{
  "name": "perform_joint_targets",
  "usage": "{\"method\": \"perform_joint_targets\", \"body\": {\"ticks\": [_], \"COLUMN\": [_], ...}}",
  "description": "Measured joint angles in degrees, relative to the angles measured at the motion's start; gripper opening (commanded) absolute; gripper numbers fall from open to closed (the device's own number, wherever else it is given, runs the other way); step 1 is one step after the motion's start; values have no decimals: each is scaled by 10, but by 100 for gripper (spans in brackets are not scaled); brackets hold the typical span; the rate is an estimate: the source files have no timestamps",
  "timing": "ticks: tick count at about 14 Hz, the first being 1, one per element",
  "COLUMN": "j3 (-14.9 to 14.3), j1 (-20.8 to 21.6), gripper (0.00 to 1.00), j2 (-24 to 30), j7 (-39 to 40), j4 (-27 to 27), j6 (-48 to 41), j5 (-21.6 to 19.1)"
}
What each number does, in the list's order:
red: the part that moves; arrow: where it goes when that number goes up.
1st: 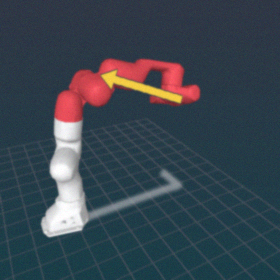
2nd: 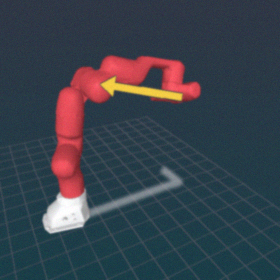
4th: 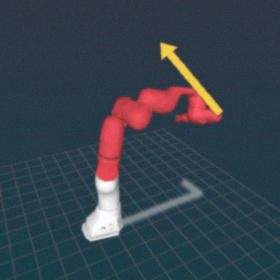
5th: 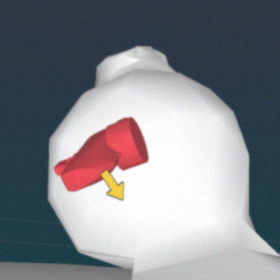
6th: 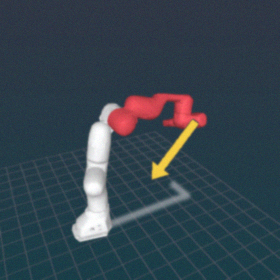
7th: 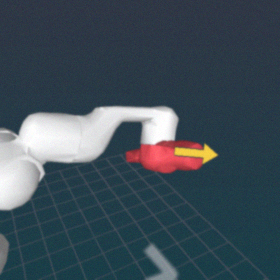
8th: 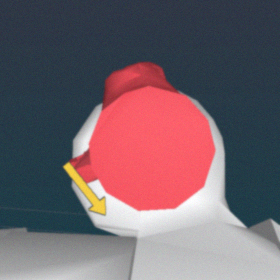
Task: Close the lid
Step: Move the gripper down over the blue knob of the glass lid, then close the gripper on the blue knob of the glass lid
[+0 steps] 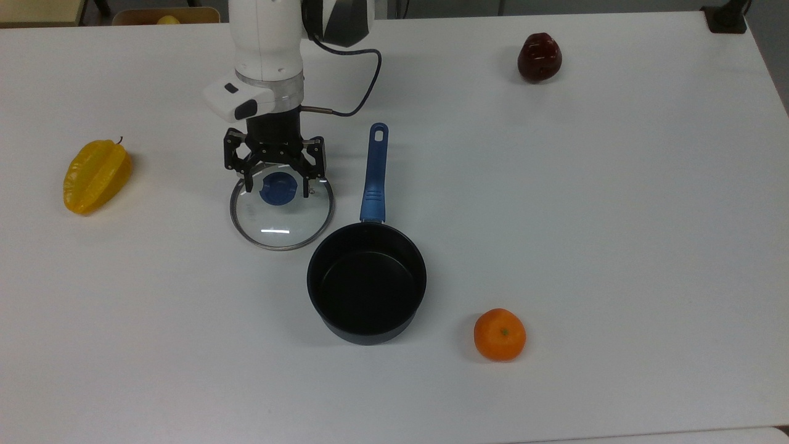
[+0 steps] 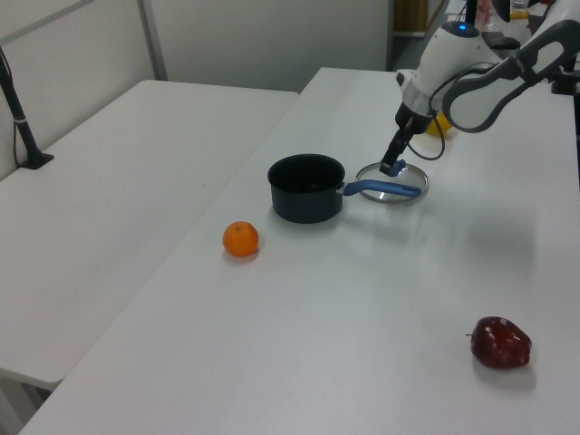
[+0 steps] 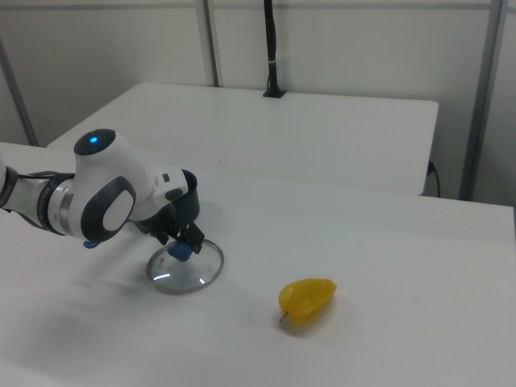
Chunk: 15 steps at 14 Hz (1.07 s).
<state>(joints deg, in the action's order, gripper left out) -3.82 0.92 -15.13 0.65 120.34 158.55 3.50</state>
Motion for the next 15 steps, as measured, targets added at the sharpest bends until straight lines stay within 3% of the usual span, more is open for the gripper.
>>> {"method": "perform_joint_targets", "body": {"ticks": [2, 6, 9, 15], "j3": [0, 0, 0, 0], "j1": [0, 0, 0, 0], "gripper": [95, 80, 44, 37], "j2": [0, 1, 3, 7], "j7": [0, -30, -37, -71], "j4": [13, 16, 16, 9], "j6": [3, 3, 3, 3], "j5": [0, 0, 0, -1]}}
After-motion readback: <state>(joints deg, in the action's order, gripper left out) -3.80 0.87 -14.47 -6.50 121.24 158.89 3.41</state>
